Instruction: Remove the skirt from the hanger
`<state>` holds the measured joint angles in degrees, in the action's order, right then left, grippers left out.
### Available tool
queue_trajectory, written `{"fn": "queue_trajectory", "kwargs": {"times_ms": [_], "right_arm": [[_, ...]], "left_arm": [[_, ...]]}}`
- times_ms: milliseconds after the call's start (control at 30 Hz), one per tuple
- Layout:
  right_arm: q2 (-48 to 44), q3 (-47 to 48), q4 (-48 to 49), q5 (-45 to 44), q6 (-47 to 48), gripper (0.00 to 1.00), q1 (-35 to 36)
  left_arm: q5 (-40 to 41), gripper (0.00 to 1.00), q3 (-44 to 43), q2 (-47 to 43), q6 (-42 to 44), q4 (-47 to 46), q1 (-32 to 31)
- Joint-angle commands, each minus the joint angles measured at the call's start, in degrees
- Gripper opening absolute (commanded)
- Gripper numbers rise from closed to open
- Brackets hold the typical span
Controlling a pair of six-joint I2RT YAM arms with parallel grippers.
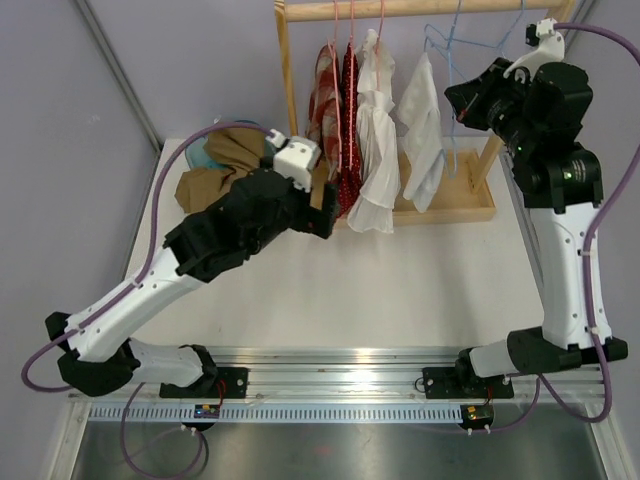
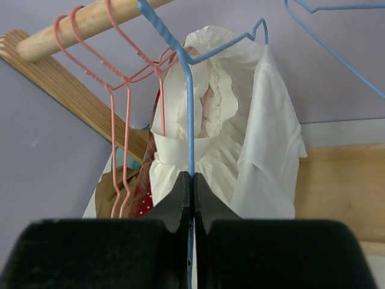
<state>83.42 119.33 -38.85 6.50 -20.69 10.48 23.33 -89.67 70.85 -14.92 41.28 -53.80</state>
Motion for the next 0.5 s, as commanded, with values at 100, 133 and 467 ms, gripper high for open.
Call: {"fn": "queue_trajectory", "kwargs": {"times_ms": [100, 133, 467], "right_arm": [[-11.16, -6.20, 2.99, 1.14, -3.74, 0.00, 0.33], [-13.35, -6.91, 2.99, 1.58, -4.09, 0.00, 0.33], [-19.60, -6.04, -2.89, 2.29, -5.85, 0.00, 0.33]], "left_arm": [[-13.92, 0.99, -2.44, 7.45, 10.70, -19.46, -10.26], [-14.80, 0.99, -2.27, 8.16, 10.70, -21.13, -11.58], [-18.15, 0.99, -8.32, 19.23, 9.56, -30.90, -16.77]]}}
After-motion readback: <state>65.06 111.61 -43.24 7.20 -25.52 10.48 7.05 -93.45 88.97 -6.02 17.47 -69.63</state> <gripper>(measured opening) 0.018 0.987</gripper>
